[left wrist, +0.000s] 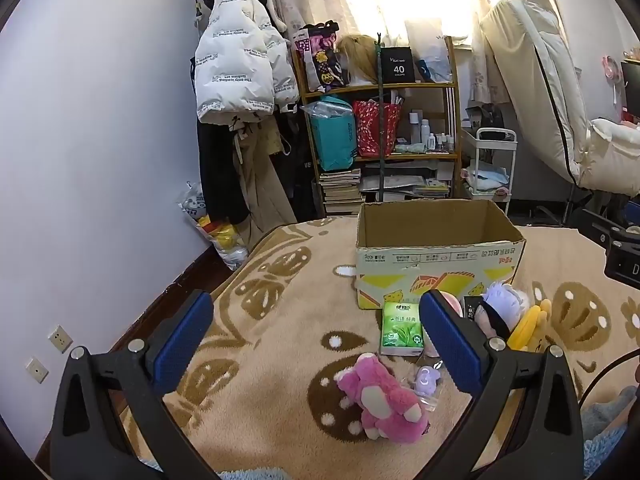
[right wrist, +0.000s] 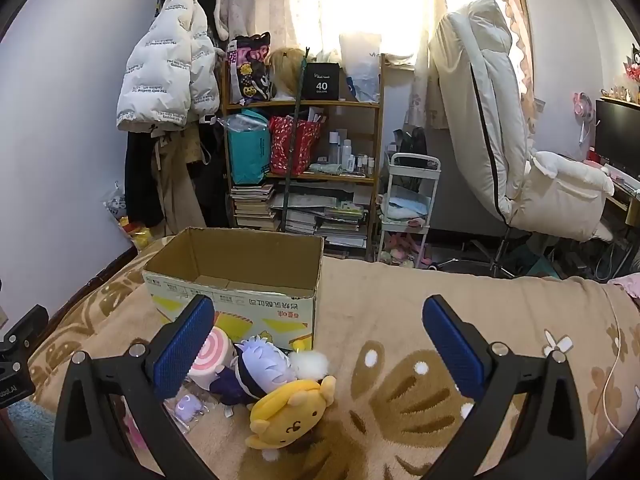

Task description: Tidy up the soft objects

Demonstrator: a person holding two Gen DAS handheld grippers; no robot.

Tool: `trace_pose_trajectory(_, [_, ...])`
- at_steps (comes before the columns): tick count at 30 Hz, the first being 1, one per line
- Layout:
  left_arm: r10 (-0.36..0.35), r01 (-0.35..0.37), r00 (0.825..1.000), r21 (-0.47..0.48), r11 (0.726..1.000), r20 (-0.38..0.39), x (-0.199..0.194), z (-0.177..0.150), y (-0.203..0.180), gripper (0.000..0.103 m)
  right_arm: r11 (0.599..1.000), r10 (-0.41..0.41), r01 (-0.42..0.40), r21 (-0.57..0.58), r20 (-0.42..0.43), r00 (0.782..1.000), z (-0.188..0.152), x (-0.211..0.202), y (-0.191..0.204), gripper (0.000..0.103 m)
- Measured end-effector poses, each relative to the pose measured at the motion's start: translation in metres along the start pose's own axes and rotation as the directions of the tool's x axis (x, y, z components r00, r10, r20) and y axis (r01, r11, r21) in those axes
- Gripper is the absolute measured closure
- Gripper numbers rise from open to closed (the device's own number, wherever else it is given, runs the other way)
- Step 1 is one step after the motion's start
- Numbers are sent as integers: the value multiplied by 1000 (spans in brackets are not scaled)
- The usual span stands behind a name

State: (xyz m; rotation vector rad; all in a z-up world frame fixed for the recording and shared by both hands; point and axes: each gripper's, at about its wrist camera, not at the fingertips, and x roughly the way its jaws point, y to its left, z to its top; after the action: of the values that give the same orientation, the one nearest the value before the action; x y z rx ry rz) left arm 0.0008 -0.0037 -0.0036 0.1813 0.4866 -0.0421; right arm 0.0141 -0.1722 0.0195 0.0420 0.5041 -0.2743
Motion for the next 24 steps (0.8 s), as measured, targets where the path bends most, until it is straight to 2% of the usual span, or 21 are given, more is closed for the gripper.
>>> trace_pose_trajectory(24, [11, -11, 1000, 2, 1000, 2, 0, 1, 2, 2, 1000, 3, -3, 7, -6, 1000, 1, 2, -2, 0])
